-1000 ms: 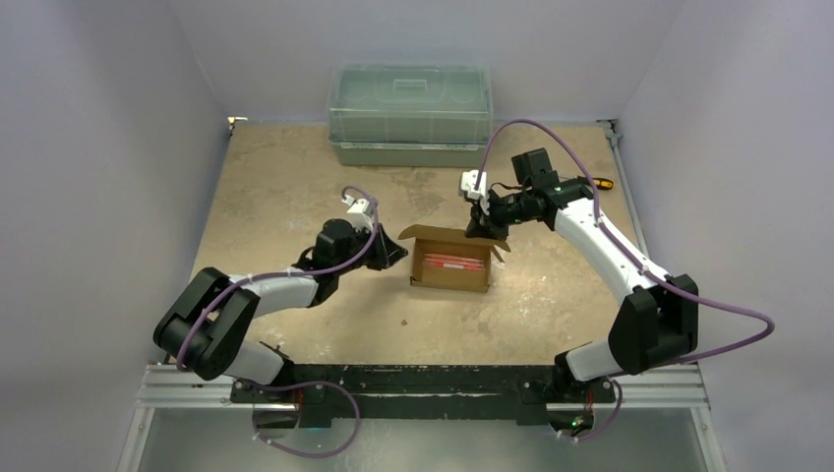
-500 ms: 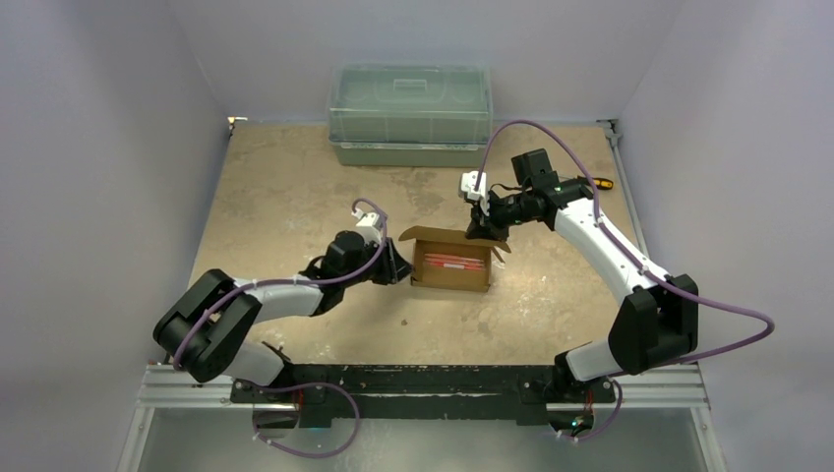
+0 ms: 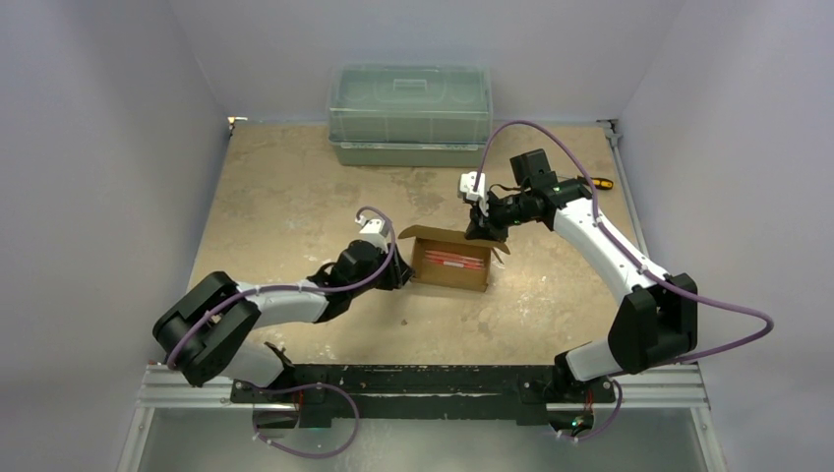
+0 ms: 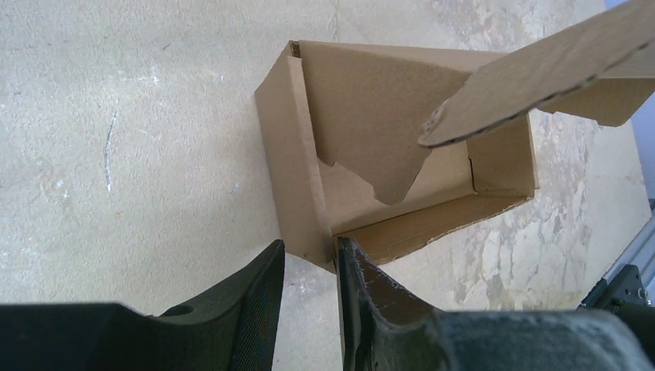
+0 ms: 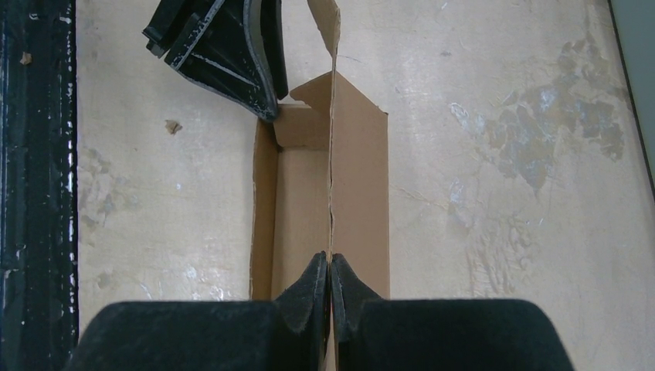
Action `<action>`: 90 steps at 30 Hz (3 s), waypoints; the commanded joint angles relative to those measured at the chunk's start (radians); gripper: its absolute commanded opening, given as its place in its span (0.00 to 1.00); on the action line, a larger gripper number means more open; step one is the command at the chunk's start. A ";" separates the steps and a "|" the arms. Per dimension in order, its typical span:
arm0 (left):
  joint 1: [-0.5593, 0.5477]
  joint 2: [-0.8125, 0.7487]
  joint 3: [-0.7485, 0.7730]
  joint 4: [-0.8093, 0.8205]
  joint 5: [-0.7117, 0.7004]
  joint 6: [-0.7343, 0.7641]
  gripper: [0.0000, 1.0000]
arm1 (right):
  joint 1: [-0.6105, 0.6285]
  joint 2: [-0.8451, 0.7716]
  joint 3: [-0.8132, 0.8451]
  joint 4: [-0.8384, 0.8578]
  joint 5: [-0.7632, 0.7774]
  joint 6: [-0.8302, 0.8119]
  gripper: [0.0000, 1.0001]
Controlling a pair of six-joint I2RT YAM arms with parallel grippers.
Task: Fold the paper box
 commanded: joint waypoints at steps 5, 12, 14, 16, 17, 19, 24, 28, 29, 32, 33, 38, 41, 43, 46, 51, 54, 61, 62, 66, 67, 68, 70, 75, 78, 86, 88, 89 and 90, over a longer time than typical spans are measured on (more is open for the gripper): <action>-0.007 -0.166 -0.016 0.015 -0.045 0.063 0.30 | 0.010 -0.002 0.010 -0.008 0.004 -0.012 0.06; -0.006 -0.369 0.013 -0.110 -0.150 0.294 0.57 | 0.012 -0.007 0.020 -0.009 0.015 -0.014 0.06; -0.005 -0.388 0.036 -0.117 -0.152 0.377 0.80 | 0.012 -0.006 0.028 -0.012 0.018 -0.015 0.06; -0.005 -0.392 0.052 -0.108 -0.140 0.466 0.92 | 0.013 -0.003 0.038 -0.018 0.019 -0.017 0.07; -0.005 -0.388 0.063 -0.102 -0.122 0.520 0.93 | 0.013 -0.001 0.044 -0.020 0.019 -0.018 0.07; -0.005 -0.380 0.082 -0.079 -0.046 0.647 0.94 | 0.013 0.004 0.054 -0.026 0.023 -0.023 0.07; -0.004 -0.293 0.158 -0.049 0.079 0.912 0.91 | 0.018 0.021 0.079 -0.041 0.032 -0.037 0.07; -0.002 -0.187 0.304 -0.174 0.220 1.005 0.73 | 0.019 0.028 0.087 -0.050 0.032 -0.047 0.08; -0.001 -0.164 0.329 -0.198 0.239 1.017 0.69 | 0.019 0.028 0.088 -0.051 0.031 -0.048 0.08; 0.008 -0.110 0.378 -0.244 0.270 1.046 0.64 | 0.020 0.028 0.089 -0.057 0.029 -0.056 0.08; 0.013 -0.100 0.389 -0.254 0.285 1.057 0.63 | 0.021 0.028 0.088 -0.059 0.030 -0.059 0.08; 0.025 -0.047 0.450 -0.327 0.336 1.098 0.52 | 0.021 0.028 0.089 -0.060 0.031 -0.069 0.08; 0.027 -0.024 0.477 -0.372 0.368 1.115 0.44 | 0.021 0.028 0.091 -0.056 0.032 -0.069 0.08; 0.026 -0.012 0.486 -0.393 0.378 1.119 0.35 | 0.021 0.028 0.093 -0.054 0.034 -0.067 0.08; 0.027 -0.002 0.498 -0.410 0.382 1.111 0.13 | 0.020 0.028 0.094 -0.047 0.040 -0.058 0.08; 0.025 -0.007 0.498 -0.417 0.332 1.075 0.00 | 0.021 0.022 0.109 -0.027 0.039 -0.007 0.17; 0.023 -0.035 0.467 -0.385 0.298 1.044 0.00 | 0.019 0.004 0.119 -0.002 0.052 0.056 0.33; 0.020 -0.085 0.430 -0.369 0.257 0.967 0.00 | -0.047 -0.105 0.114 0.050 0.033 0.168 0.77; 0.021 -0.086 0.431 -0.375 0.250 0.958 0.00 | -0.077 -0.124 0.109 0.062 0.009 0.182 0.79; 0.021 -0.086 0.429 -0.393 0.245 0.933 0.00 | -0.186 -0.195 0.022 0.193 -0.049 0.274 0.82; 0.020 -0.086 0.427 -0.395 0.242 0.929 0.00 | -0.201 -0.207 -0.007 0.241 -0.040 0.305 0.82; 0.021 -0.088 0.424 -0.394 0.238 0.925 0.00 | -0.217 -0.217 -0.041 0.297 -0.021 0.350 0.82; 0.021 -0.091 0.417 -0.390 0.233 0.919 0.00 | -0.253 -0.227 -0.097 0.413 0.030 0.449 0.79; 0.021 -0.107 0.405 -0.375 0.231 0.911 0.00 | -0.299 -0.204 -0.234 0.688 0.186 0.712 0.20; 0.020 -0.113 0.402 -0.370 0.235 0.912 0.00 | -0.298 -0.129 -0.287 0.785 0.229 0.811 0.10; 0.020 -0.114 0.396 -0.360 0.252 0.909 0.00 | -0.223 0.049 -0.275 0.859 0.225 0.901 0.07; 0.021 -0.115 0.397 -0.361 0.252 0.909 0.00 | -0.198 0.053 -0.270 0.849 0.211 0.897 0.07; 0.020 -0.116 0.397 -0.363 0.253 0.908 0.00 | -0.192 0.052 -0.265 0.835 0.199 0.891 0.06; 0.021 -0.118 0.397 -0.365 0.251 0.908 0.00 | -0.191 0.051 -0.262 0.823 0.177 0.886 0.06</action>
